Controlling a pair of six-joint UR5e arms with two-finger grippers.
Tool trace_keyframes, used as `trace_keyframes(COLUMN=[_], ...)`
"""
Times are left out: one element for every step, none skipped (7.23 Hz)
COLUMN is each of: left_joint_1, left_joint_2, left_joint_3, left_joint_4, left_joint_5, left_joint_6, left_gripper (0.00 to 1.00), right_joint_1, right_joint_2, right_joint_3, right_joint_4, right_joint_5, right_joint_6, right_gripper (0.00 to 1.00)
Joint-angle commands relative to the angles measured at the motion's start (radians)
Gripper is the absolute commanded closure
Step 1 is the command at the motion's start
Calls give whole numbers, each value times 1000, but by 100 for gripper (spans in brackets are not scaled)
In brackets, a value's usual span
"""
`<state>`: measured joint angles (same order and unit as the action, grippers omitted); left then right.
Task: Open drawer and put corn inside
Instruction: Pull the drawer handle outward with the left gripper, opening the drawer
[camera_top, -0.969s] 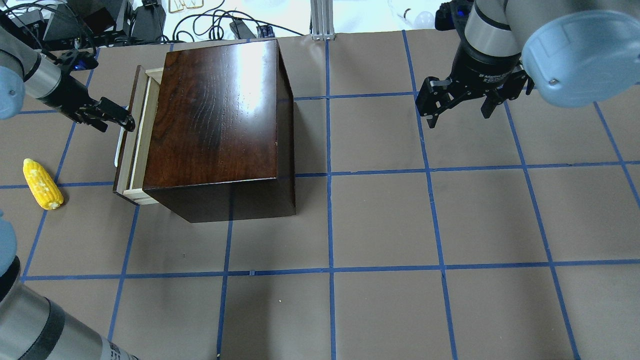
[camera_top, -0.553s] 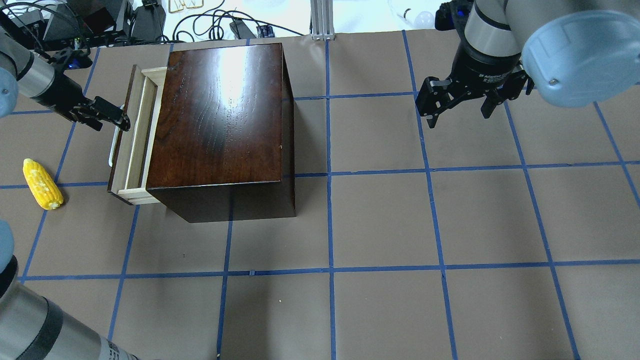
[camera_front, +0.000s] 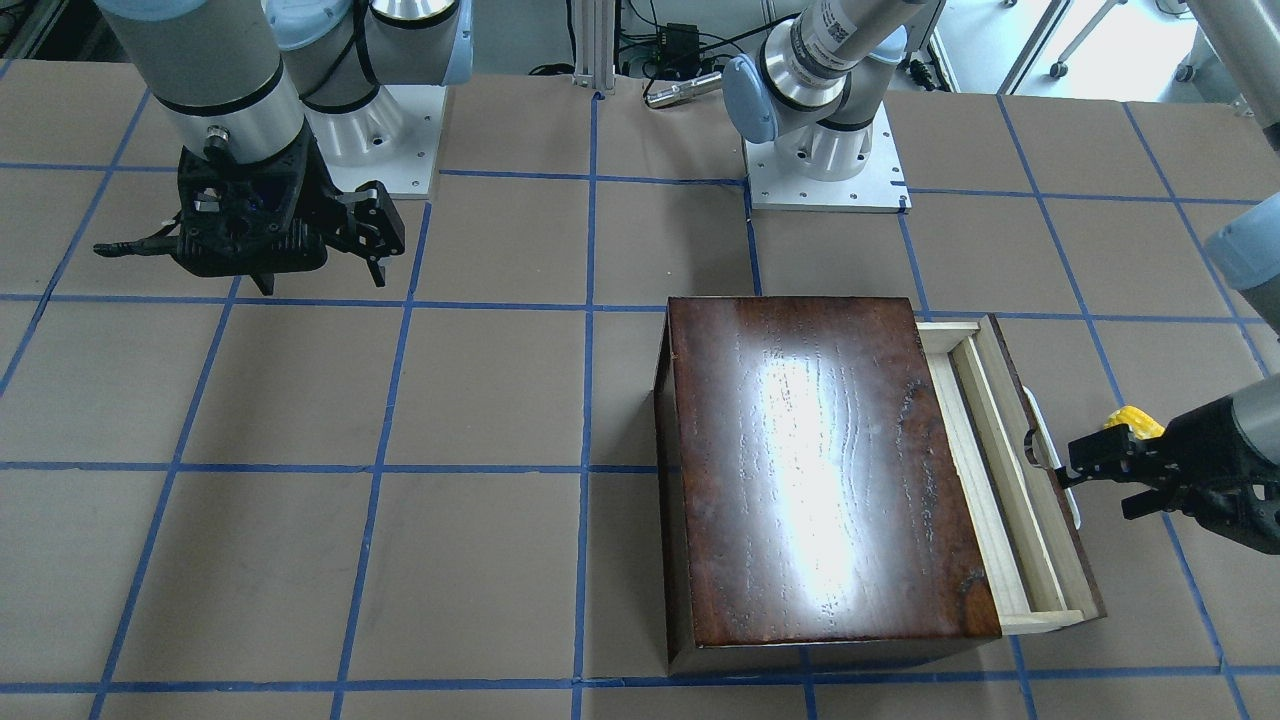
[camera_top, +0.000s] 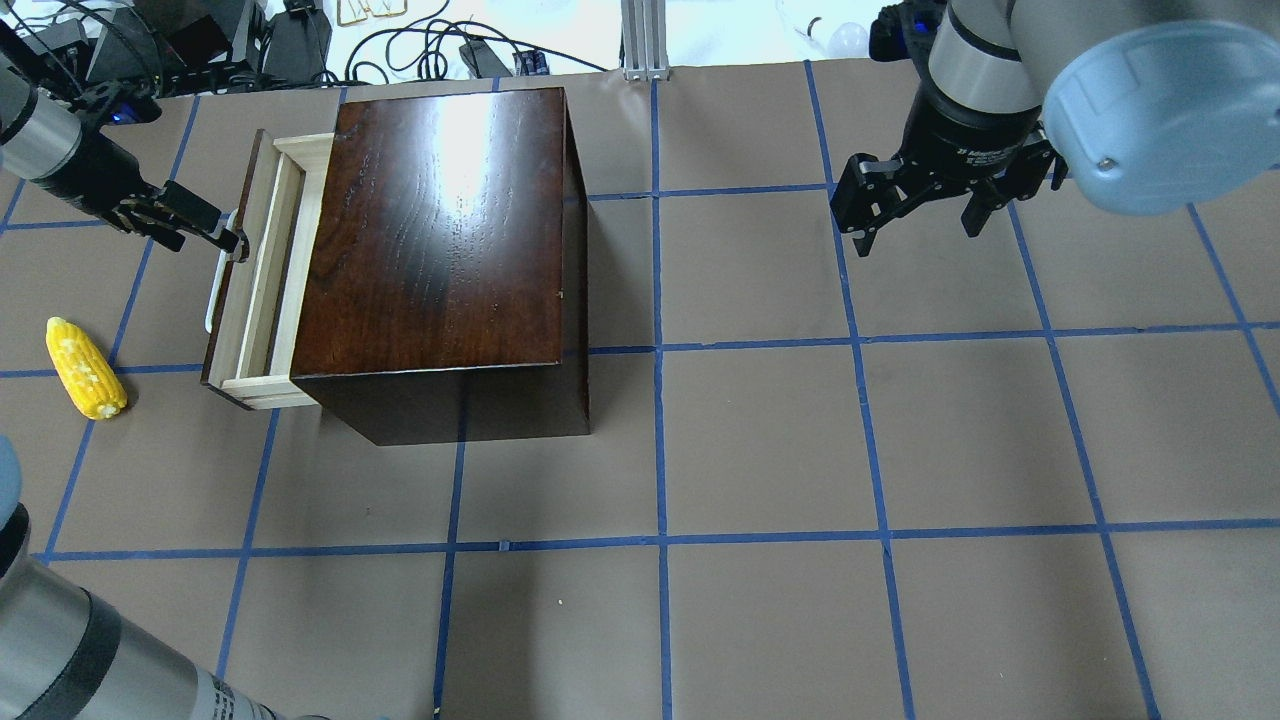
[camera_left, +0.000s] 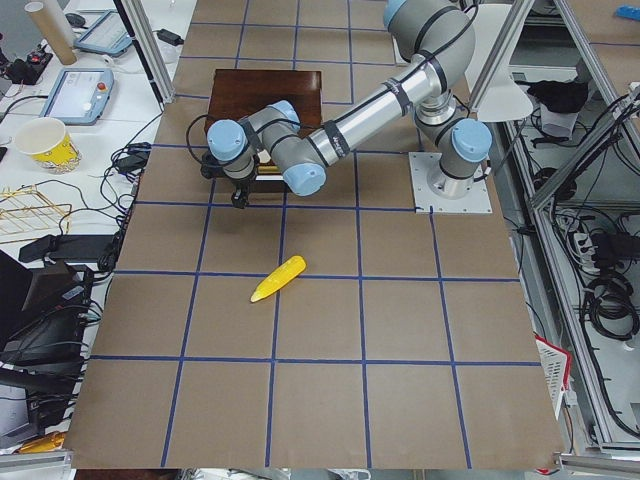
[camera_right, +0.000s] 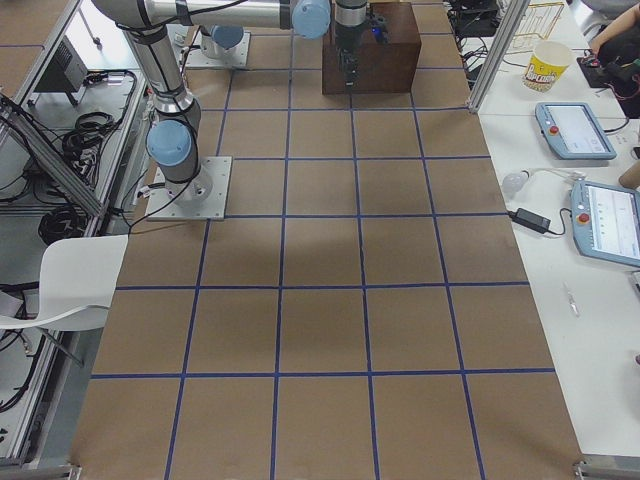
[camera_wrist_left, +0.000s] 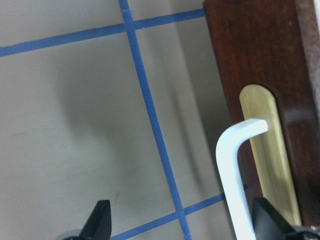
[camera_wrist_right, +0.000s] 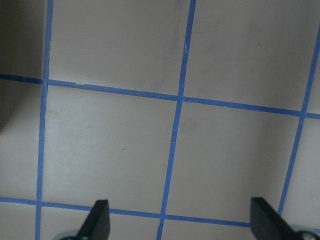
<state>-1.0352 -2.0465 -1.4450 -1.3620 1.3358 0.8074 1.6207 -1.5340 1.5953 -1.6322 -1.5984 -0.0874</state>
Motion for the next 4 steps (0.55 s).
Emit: trace_keyframes(left_joint_1=[23, 23, 23, 23], left_joint_2=[-11, -11, -11, -11], left_joint_3=[9, 9, 9, 12], left_joint_4=[0, 1, 3, 6], left_joint_5=[2, 2, 3, 3], left_joint_6=[30, 30, 32, 32], left_gripper=[0, 0, 0, 0], right_joint_1=[1, 1, -2, 1], right_joint_2=[0, 0, 0, 0], right_joint_3=[0, 0, 0, 0], right_joint_4=[0, 0, 0, 0], right_joint_5=[0, 0, 0, 0], right_joint_6=[0, 0, 0, 0], right_gripper=[0, 0, 0, 0])
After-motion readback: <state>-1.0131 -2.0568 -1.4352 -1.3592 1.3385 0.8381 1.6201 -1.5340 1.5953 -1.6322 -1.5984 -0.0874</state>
